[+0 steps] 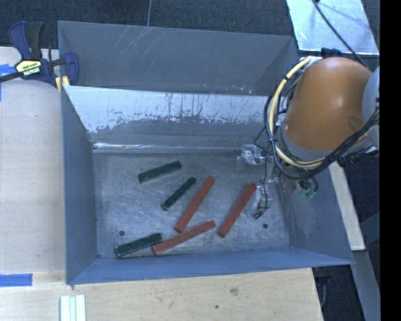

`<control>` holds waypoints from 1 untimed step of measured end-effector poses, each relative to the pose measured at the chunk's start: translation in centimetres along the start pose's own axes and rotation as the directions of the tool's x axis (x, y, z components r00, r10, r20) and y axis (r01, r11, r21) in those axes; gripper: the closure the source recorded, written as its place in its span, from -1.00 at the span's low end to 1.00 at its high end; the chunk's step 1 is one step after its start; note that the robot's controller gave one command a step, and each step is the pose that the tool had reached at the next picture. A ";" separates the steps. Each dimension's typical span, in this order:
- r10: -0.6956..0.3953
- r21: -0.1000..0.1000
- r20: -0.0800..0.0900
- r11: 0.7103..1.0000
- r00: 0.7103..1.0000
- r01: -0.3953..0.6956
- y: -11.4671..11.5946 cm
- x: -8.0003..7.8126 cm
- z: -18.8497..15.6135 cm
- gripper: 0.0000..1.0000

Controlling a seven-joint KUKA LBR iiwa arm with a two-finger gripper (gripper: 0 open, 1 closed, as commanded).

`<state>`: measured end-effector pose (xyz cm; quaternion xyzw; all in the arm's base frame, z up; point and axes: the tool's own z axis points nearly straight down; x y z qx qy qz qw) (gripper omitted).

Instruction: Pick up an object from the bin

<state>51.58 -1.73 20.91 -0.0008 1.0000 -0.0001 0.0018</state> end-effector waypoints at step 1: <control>0.050 -0.001 -0.008 0.999 0.999 -0.050 6.1 -0.3 11.8 -1.00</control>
Offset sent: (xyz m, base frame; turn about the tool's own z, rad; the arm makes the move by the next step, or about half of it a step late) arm 0.0042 0.0585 -0.1136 0.0542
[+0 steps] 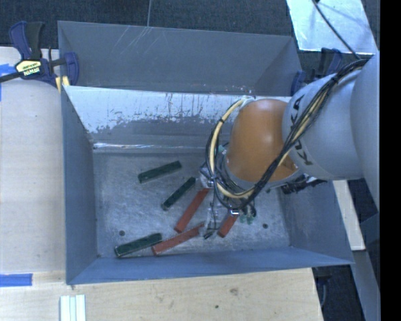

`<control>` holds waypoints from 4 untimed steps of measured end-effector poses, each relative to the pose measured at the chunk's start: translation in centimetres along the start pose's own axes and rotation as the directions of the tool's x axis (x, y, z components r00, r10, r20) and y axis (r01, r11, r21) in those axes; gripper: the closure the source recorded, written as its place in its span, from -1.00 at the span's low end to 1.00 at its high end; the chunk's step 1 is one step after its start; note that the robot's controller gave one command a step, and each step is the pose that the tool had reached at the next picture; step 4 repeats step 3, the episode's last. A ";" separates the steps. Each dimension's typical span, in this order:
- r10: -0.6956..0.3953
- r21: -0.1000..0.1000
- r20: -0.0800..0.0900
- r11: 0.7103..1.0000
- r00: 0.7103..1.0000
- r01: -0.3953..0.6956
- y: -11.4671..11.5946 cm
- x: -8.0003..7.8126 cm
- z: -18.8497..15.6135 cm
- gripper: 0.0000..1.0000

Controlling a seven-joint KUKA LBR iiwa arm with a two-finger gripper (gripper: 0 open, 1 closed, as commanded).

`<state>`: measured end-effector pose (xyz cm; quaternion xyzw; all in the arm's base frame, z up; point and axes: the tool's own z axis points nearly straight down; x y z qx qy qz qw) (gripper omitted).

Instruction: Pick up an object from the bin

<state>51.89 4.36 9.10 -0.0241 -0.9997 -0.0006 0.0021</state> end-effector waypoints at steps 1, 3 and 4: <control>0.134 0.000 0.008 0.991 0.991 -0.134 0.7 -1.1 1.9 -1.00; 0.114 -0.003 0.014 0.993 0.993 -0.114 3.8 0.4 -11.2 1.00; 0.114 -0.003 0.014 0.993 0.993 -0.114 3.8 0.4 -11.2 1.00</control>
Offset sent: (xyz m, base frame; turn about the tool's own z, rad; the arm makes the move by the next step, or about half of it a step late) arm 0.0095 0.0078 -0.0210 0.1360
